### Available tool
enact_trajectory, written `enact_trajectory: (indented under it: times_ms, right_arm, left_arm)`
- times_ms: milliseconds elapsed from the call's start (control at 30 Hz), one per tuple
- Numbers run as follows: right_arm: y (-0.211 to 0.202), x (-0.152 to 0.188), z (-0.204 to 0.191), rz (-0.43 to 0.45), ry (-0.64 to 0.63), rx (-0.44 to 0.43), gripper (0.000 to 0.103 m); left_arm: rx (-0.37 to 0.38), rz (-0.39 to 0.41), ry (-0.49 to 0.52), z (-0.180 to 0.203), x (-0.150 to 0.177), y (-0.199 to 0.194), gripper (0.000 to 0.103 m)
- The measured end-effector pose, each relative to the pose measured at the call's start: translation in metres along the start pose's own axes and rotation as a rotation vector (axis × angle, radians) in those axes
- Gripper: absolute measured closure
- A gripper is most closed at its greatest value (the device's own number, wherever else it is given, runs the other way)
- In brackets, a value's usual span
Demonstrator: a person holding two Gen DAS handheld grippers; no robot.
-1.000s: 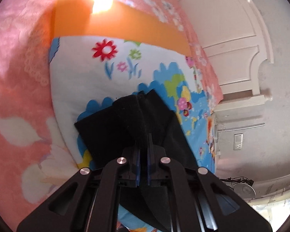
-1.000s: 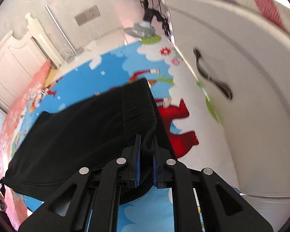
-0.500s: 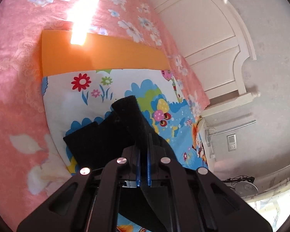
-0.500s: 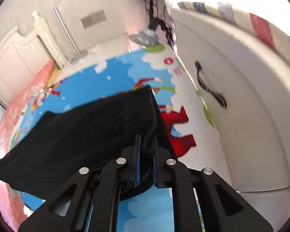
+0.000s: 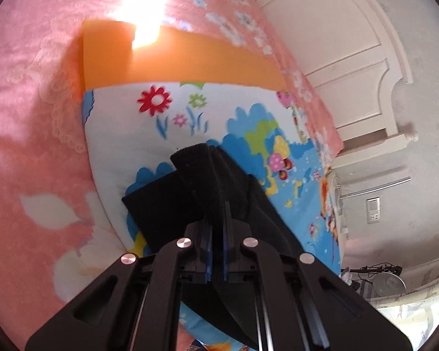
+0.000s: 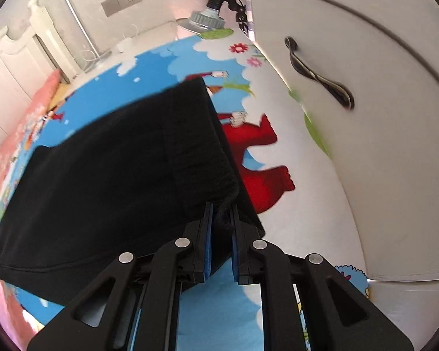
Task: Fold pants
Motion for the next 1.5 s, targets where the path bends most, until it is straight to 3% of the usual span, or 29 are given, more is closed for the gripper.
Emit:
enact_trajectory:
  times_ms: [67,233,300,367,400,433,500,533,567,600,667,700,767,867,900,933,1000,1033,1067,1133,1167,1233,1300,1400,1433,1500]
  right_arm:
    - [-0.003,-0.001,-0.002,0.002,-0.03,0.016,0.092]
    - [0.004,-0.003,0.004,-0.007,-0.002,0.045,0.092]
    - [0.004,-0.003,0.003,-0.002,-0.024,0.088,0.087]
    - [0.002,-0.003,0.004,0.001,-0.033,0.129,0.08]
    - [-0.001,-0.004,0.007,0.007,-0.03,0.159,0.076]
    - [-0.006,-0.005,0.011,0.02,-0.023,0.2,0.075]
    - [-0.024,-0.008,0.02,0.066,-0.01,0.312,0.06]
    - [-0.044,-0.012,0.027,0.117,-0.013,0.427,0.049]
    - [-0.063,-0.016,0.03,0.173,-0.014,0.506,0.028]
    - [-0.089,-0.024,0.028,0.26,-0.013,0.577,0.014]
    - [-0.115,-0.042,0.007,0.365,-0.037,0.6,0.014]
    - [-0.123,-0.056,-0.019,0.413,-0.083,0.559,0.015]
    - [-0.127,-0.078,-0.082,0.491,-0.194,0.44,0.015]
    - [-0.12,-0.096,-0.204,0.539,-0.399,0.193,0.015]
    - [-0.116,-0.096,-0.262,0.553,-0.498,0.076,0.015]
    - [-0.112,-0.094,-0.298,0.547,-0.561,0.014,0.014]
    - [-0.103,-0.084,-0.379,0.545,-0.688,-0.13,0.014]
    - [-0.095,-0.076,-0.424,0.539,-0.748,-0.193,0.014]
    - [-0.085,-0.066,-0.467,0.509,-0.797,-0.269,0.014]
    - [-0.061,-0.051,-0.529,0.439,-0.838,-0.382,0.012]
    - [-0.048,-0.042,-0.554,0.397,-0.847,-0.413,0.012]
    - [-0.022,-0.024,-0.596,0.322,-0.861,-0.44,0.012]
    - [-0.002,-0.014,-0.615,0.292,-0.887,-0.415,0.012]
    - [0.02,0.001,-0.624,0.278,-0.915,-0.37,0.012]
    - [0.025,0.005,-0.623,0.276,-0.925,-0.345,0.012]
    - [0.038,0.009,-0.622,0.266,-0.949,-0.299,0.012]
  left_arm:
    - [-0.006,-0.038,-0.039,-0.02,0.001,0.016,0.098]
    - [0.02,-0.034,-0.053,-0.028,0.008,0.014,0.097]
    - [0.019,-0.015,-0.003,-0.017,0.009,0.006,0.098]
    - [0.081,0.061,0.137,0.015,0.01,-0.018,0.098]
    - [0.07,0.087,0.175,0.02,0.01,-0.022,0.098]
    - [0.01,0.083,0.188,0.011,0.009,-0.015,0.098]
    - [-0.086,0.011,0.136,-0.026,0.008,0.016,0.097]
    - [-0.086,0.005,0.127,-0.035,0.009,0.021,0.097]
    - [-0.058,0.027,0.138,-0.035,0.009,0.018,0.097]
    - [-0.046,0.052,0.163,-0.03,0.01,0.013,0.096]
    - [-0.096,0.087,0.232,-0.025,0.012,0.009,0.09]
    - [-0.132,0.09,0.248,-0.027,0.012,0.011,0.086]
    - [-0.126,0.088,0.212,-0.033,0.009,0.014,0.085]
    - [-0.169,0.14,0.233,-0.035,0.005,0.013,0.079]
    - [-0.251,0.189,0.276,-0.037,0.003,0.008,0.072]
    - [-0.369,0.255,0.31,-0.042,-0.002,0.0,0.064]
    - [-0.684,0.433,0.358,-0.056,-0.019,-0.028,0.062]
    - [-0.749,0.509,0.364,-0.057,-0.025,-0.042,0.062]
    - [-0.72,0.56,0.378,-0.049,-0.027,-0.051,0.059]
    - [-0.599,0.694,0.493,-0.016,-0.021,-0.065,0.032]
    - [-0.565,0.733,0.572,0.0,-0.015,-0.066,0.028]
    - [-0.49,0.719,0.716,0.035,0.0,-0.055,0.026]
    - [-0.374,0.635,0.796,0.064,0.012,-0.035,0.026]
    - [-0.235,0.426,0.894,0.091,0.024,0.009,0.029]
    - [-0.225,0.373,0.93,0.094,0.022,0.028,0.031]
    - [-0.302,0.261,0.953,0.081,0.007,0.069,0.039]
Point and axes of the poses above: each gripper's, at about its wrist camera, not at the fingertips, and y roughly the way its jaws point, z to its right, x to its underside, the point moved 9 cm from there along y, roughly the way its jaws point, and after that the axes turned 9 degrees about -y, right-handed, at the moved point
